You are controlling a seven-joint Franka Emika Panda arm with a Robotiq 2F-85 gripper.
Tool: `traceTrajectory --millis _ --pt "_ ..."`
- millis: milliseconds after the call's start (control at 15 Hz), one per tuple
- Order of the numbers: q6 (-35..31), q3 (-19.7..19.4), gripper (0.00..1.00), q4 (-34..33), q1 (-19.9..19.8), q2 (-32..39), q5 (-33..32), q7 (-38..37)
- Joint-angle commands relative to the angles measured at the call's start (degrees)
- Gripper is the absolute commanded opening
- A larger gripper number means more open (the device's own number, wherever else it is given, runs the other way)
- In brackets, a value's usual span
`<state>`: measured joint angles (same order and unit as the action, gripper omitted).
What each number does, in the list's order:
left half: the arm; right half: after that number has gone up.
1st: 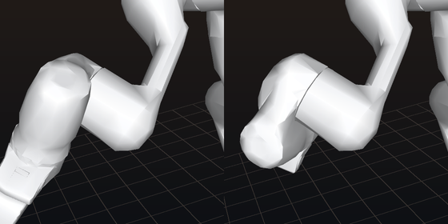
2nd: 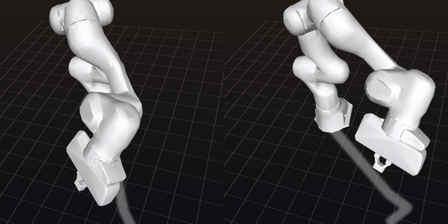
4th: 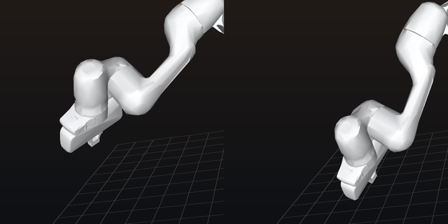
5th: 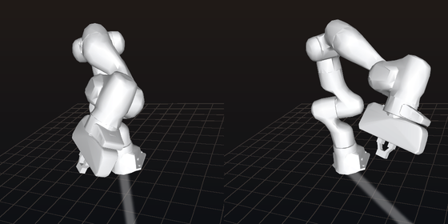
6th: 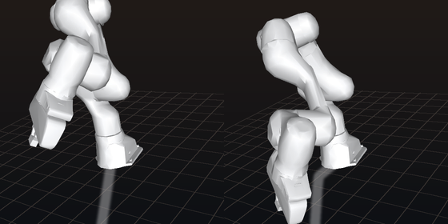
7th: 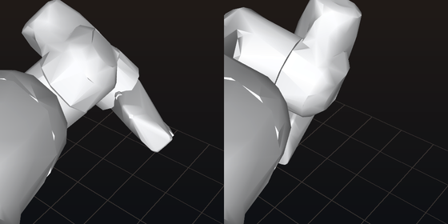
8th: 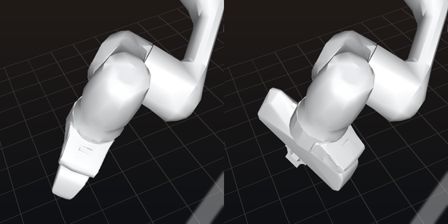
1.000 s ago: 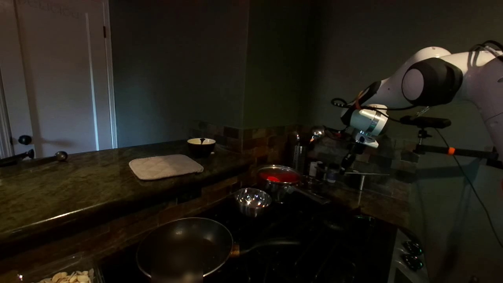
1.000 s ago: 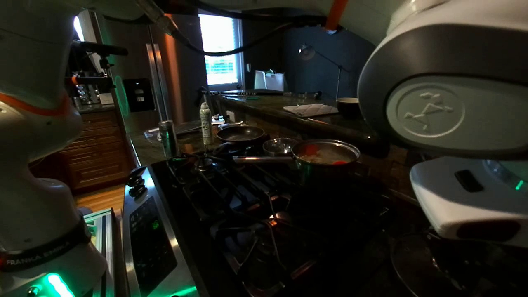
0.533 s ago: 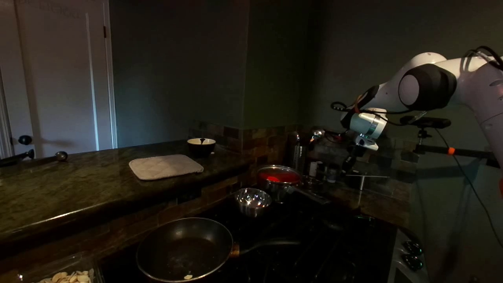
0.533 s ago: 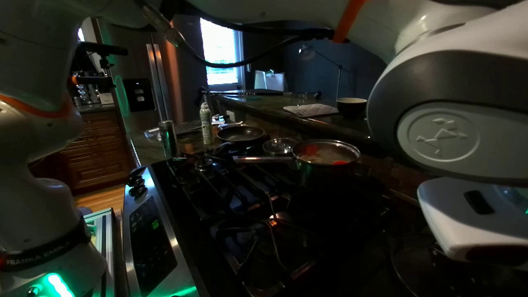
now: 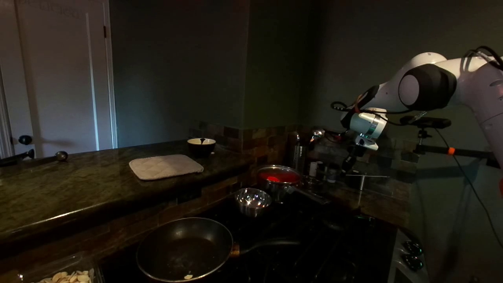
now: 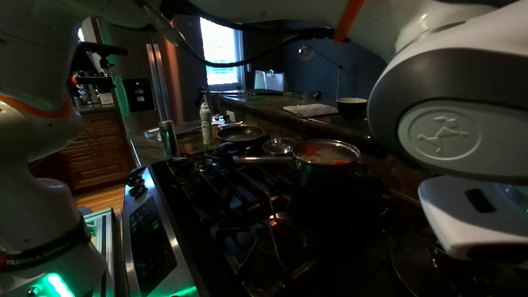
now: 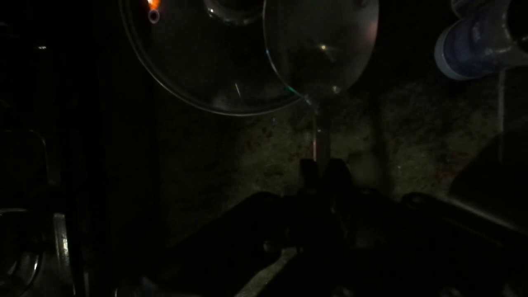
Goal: Remove the silver ladle from the pot and put it on the right side of the counter.
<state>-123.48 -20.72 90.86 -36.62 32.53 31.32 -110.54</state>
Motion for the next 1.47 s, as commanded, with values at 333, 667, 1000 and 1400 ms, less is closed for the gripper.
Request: traceTrajectory --millis 333,667,1000,1400 --pt "0.1 0.6 0.11 -0.4 -0.5 0.1 -0.4 -0.3" --pt "0.3 1.2 0.03 -1.2 -2.9 1.7 2.1 0.5" --pt "0.4 2.4 0.03 -2.1 -5.8 3.2 4.8 2.5" --pt "-1.0 3.6 0.03 -2.3 -7.0 5.6 6.7 4.1"
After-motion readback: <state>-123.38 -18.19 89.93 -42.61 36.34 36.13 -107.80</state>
